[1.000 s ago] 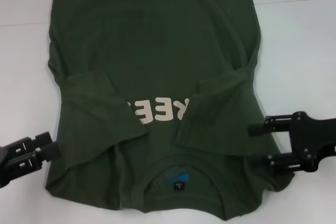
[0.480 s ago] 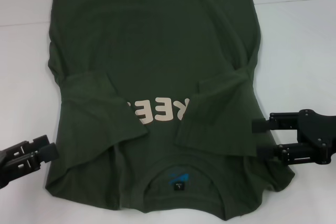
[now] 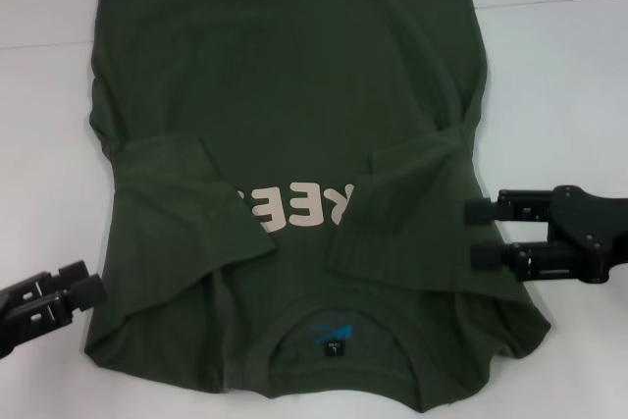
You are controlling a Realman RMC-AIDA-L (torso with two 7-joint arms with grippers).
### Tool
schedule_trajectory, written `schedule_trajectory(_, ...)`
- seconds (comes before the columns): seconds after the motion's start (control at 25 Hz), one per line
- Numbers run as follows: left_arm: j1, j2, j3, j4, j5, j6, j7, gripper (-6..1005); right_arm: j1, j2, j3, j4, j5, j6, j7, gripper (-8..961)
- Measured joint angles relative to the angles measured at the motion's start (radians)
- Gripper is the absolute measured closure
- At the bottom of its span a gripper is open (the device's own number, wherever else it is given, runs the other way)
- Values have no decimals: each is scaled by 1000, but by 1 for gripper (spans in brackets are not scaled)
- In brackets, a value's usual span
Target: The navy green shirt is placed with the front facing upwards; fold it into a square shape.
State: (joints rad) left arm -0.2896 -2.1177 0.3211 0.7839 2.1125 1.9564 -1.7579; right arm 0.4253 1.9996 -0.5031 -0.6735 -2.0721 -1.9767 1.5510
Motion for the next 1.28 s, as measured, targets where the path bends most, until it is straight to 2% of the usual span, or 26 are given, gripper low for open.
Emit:
schedule_trajectory(0.2, -6, 8, -9, 8, 54, 2, -72, 232, 2, -10, -18, -31, -42, 2, 15, 189)
schedule_trajectory(0.4, -3, 21, -23, 56, 78, 9, -187, 231, -12, -27, -55, -131, -61, -3, 74, 188)
schedule_trajectory(0.6, -12, 30, -24, 91, 136, 13, -310, 230, -4, -31, -61, -207, -110, -5, 141, 188)
schedule_trajectory(0.88, -30, 33, -18, 99, 228, 11, -446, 233, 7, -34, -65, -225, -134, -1, 154, 188)
schedule_trajectory(1.28, -65, 38, 5, 94, 299, -66, -609, 231, 19, -35, -67, -225, -138, 7, 178, 189)
